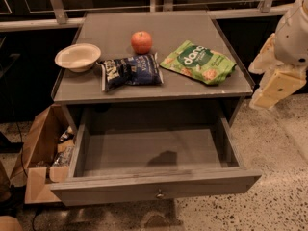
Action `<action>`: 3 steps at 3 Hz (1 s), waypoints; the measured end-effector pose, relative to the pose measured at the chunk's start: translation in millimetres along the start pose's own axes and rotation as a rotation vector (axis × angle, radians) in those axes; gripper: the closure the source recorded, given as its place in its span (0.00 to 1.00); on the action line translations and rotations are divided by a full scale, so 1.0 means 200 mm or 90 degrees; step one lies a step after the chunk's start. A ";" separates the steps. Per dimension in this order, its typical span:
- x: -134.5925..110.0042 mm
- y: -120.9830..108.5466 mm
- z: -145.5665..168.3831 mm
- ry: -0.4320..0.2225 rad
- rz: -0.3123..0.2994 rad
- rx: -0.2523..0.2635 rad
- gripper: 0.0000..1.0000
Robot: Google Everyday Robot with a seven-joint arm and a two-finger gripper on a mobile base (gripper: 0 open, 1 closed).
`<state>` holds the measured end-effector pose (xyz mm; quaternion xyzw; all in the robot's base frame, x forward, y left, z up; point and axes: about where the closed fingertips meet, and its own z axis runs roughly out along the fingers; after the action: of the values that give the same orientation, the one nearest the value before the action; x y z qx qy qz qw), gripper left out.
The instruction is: Close top drawer
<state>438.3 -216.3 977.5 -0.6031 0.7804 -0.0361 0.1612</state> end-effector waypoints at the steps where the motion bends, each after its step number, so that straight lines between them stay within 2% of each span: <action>1: 0.00 0.00 0.00 0.000 0.000 0.000 0.66; 2: 0.00 0.00 0.00 0.000 0.000 0.000 0.89; 3: 0.05 0.03 0.01 0.014 0.005 0.001 1.00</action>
Offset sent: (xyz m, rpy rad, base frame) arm 0.0000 0.0000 0.0000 0.0000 0.0000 0.0000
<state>430.5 -224.3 971.7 -0.5993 0.7846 -0.0425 0.1531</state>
